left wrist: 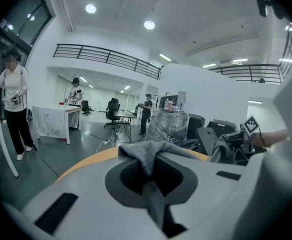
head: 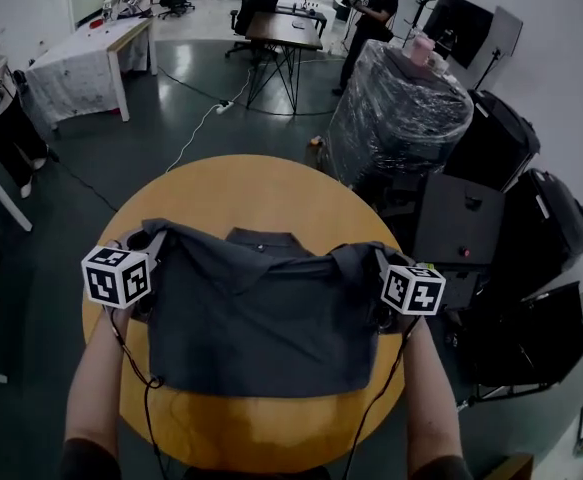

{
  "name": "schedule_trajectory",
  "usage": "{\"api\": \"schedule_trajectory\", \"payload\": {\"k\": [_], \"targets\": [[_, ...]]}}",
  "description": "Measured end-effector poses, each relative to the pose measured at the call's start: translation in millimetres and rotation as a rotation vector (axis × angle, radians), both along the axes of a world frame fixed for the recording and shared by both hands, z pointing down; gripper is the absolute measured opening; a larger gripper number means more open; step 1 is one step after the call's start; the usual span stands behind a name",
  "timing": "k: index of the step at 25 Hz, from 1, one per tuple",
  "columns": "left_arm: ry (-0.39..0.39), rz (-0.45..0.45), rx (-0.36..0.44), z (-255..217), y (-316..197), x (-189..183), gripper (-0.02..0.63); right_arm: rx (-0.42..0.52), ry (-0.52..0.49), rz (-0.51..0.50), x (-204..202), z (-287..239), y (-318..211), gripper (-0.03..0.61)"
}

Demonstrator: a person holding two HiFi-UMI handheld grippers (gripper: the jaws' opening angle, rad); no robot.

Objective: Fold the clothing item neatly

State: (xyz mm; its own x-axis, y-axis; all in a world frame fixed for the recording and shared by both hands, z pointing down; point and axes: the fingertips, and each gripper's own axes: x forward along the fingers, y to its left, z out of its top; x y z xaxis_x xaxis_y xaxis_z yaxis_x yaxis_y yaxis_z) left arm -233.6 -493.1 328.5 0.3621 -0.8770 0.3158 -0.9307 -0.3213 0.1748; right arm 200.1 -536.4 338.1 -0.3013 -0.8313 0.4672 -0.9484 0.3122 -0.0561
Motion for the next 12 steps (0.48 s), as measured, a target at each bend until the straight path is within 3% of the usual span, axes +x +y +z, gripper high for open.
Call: {"api": "schedule_trajectory", "payload": {"k": [7, 10, 12], "targets": [[-0.015, -0.065, -0.039, 27, -107, -35, 0.014, 0.002, -0.069, 0.018, -16, 20, -118, 0.003], [0.003, -0.078, -0.148, 78, -130, -34, 0.014, -0.084, -0.126, 0.014, -26, 65, -142, 0.003], [-0.003, -0.078, -0.235, 118, -129, -31, 0.014, -0.182, -0.091, -0.006, -34, 110, -143, 0.023]]}}
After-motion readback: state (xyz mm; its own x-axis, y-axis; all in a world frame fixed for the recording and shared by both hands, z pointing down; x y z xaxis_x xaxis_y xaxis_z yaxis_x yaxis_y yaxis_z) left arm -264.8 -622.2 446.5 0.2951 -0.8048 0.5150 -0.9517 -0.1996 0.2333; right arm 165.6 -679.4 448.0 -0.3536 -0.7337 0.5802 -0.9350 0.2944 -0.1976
